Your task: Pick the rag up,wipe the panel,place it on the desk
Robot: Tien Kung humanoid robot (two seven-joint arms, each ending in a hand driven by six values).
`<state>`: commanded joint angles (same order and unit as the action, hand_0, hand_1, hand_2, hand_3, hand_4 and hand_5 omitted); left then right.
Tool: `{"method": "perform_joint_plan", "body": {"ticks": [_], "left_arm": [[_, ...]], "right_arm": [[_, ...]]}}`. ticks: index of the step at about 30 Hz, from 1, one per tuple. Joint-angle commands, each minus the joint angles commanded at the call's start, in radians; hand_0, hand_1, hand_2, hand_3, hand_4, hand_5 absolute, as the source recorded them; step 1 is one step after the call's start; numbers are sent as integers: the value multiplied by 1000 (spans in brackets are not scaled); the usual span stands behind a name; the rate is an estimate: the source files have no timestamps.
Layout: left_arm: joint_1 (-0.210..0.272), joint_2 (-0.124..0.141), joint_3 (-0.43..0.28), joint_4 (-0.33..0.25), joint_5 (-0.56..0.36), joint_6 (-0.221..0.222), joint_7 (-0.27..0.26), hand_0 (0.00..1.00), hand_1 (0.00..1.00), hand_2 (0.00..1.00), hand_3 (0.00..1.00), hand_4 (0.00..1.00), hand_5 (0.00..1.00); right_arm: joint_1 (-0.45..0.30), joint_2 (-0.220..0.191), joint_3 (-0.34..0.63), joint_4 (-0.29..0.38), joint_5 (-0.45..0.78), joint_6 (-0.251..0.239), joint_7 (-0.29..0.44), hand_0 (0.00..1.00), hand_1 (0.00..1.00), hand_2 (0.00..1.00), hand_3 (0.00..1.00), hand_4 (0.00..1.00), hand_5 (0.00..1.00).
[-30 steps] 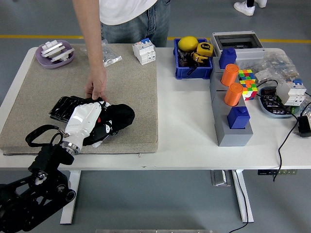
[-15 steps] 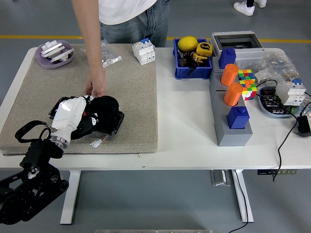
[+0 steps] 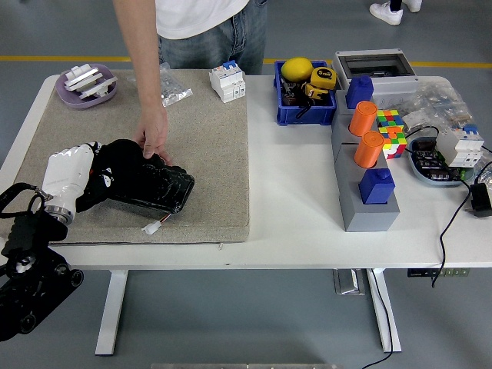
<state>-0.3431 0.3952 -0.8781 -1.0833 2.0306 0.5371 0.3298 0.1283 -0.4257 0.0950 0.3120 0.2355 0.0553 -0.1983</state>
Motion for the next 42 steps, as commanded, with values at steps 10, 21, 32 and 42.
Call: {"method": "perform_joint_plan", "body": {"ticks": [10, 21, 32, 42], "left_arm": [[-8, 18, -49, 57, 4, 3, -9, 203, 244, 535, 505, 135, 2], [-11, 14, -42, 50, 10, 2, -9, 203, 242, 534, 503, 132, 2], [-4, -17, 82, -52, -5, -8, 10, 203, 244, 534, 503, 136, 2], [-5, -29, 203, -183, -35, -19, 26, 203, 245, 531, 502, 141, 2]], "right_arm": [[-1, -1, -1, 1, 1, 1, -1, 776, 575, 692, 645, 998, 537], [-2, -1, 6, 3, -6, 0, 0, 775, 572, 692, 646, 998, 539], [-1, -3, 9, 2, -10, -1, 1, 776, 572, 692, 646, 998, 539], [0, -4, 13, 1, -11, 1, 1, 775, 571, 692, 647, 998, 539]]}}
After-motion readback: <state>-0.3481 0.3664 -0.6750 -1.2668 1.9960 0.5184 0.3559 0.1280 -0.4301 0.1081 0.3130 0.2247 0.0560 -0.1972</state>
